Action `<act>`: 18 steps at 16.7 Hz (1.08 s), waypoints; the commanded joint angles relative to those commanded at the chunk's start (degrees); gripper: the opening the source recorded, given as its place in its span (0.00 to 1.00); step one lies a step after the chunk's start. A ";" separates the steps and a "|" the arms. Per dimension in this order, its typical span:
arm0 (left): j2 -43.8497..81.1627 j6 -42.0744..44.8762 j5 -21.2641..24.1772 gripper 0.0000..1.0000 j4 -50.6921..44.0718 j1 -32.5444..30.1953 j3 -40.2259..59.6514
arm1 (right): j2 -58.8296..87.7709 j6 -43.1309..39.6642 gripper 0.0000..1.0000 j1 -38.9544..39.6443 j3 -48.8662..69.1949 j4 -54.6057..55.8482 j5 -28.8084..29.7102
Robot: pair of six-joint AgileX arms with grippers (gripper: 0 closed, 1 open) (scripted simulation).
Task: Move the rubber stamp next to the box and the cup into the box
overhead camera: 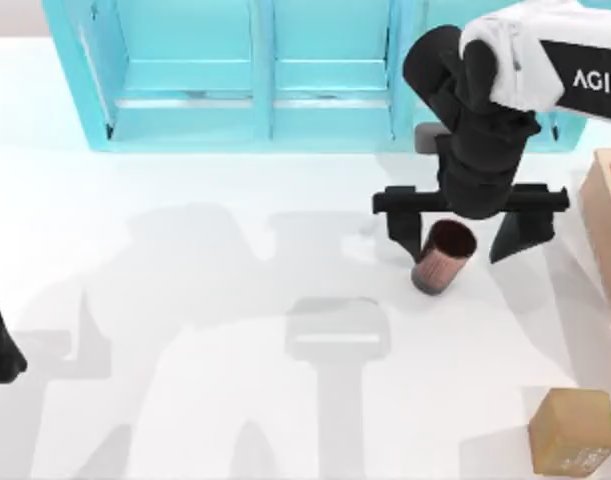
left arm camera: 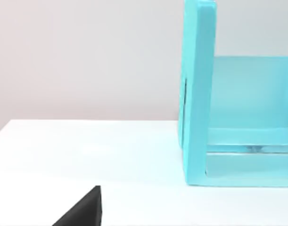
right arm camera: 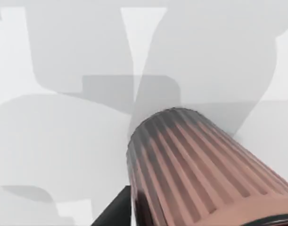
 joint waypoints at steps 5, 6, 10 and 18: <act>0.00 0.00 0.00 1.00 0.00 0.00 0.00 | 0.00 0.00 0.25 0.00 0.00 0.00 0.00; 0.00 0.00 0.00 1.00 0.00 0.00 0.00 | 0.00 0.00 0.17 0.00 0.00 0.00 0.00; 0.00 0.00 0.00 1.00 0.00 0.00 0.00 | 0.00 0.00 0.00 0.00 0.00 0.00 0.00; 0.00 0.00 0.00 1.00 0.00 0.00 0.00 | -0.22 -0.01 0.00 -0.09 0.09 -0.19 0.00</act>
